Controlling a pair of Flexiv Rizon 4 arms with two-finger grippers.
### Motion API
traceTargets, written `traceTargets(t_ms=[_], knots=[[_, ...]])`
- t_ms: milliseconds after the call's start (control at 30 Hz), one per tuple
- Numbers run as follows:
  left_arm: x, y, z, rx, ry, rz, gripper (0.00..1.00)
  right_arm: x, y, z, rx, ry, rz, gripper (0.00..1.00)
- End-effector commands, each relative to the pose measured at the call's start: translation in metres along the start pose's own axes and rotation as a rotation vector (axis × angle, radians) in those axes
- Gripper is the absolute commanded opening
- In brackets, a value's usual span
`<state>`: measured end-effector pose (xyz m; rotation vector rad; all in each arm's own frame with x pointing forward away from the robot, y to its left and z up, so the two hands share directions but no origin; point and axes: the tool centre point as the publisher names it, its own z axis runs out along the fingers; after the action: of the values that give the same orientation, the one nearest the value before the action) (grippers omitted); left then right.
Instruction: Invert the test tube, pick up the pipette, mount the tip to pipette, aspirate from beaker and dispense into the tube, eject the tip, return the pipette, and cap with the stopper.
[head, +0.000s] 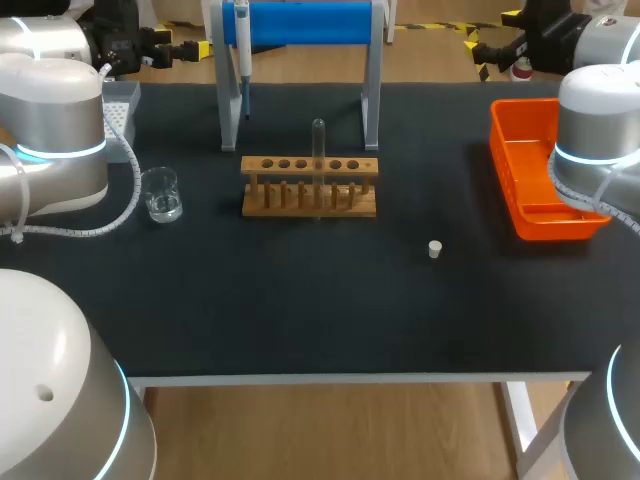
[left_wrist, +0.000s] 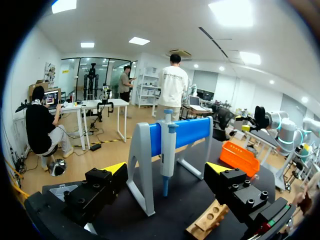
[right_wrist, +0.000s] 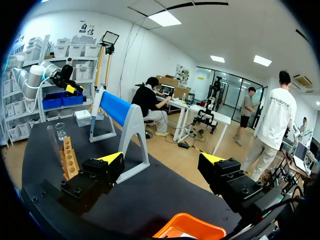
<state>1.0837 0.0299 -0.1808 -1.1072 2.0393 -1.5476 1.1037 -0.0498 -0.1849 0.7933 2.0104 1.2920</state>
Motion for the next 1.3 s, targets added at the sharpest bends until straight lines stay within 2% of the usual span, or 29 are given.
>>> traceTargets(t_ms=[33, 533, 767, 1000, 1300], knots=[[0.000, 0.001, 0.001, 0.003, -0.002, 0.000, 1.00, 0.000, 0.000, 0.000, 0.001, 0.001, 0.000, 1.00], [0.000, 0.001, 0.001, 0.003, -0.002, 0.000, 1.00, 0.000, 0.000, 0.000, 0.001, 0.001, 0.000, 1.00], [0.000, 0.001, 0.001, 0.003, -0.002, 0.000, 1.00, 0.036, -0.006, -0.026, -0.018, 0.120, -0.043, 1.00], [0.000, 0.001, 0.001, 0.003, -0.002, 0.000, 1.00, 0.086, -0.021, -0.054, -0.066, 0.304, -0.090, 1.00], [0.000, 0.001, 0.001, 0.003, -0.002, 0.000, 1.00, 0.141, -0.039, -0.056, -0.066, 0.430, -0.102, 1.00]])
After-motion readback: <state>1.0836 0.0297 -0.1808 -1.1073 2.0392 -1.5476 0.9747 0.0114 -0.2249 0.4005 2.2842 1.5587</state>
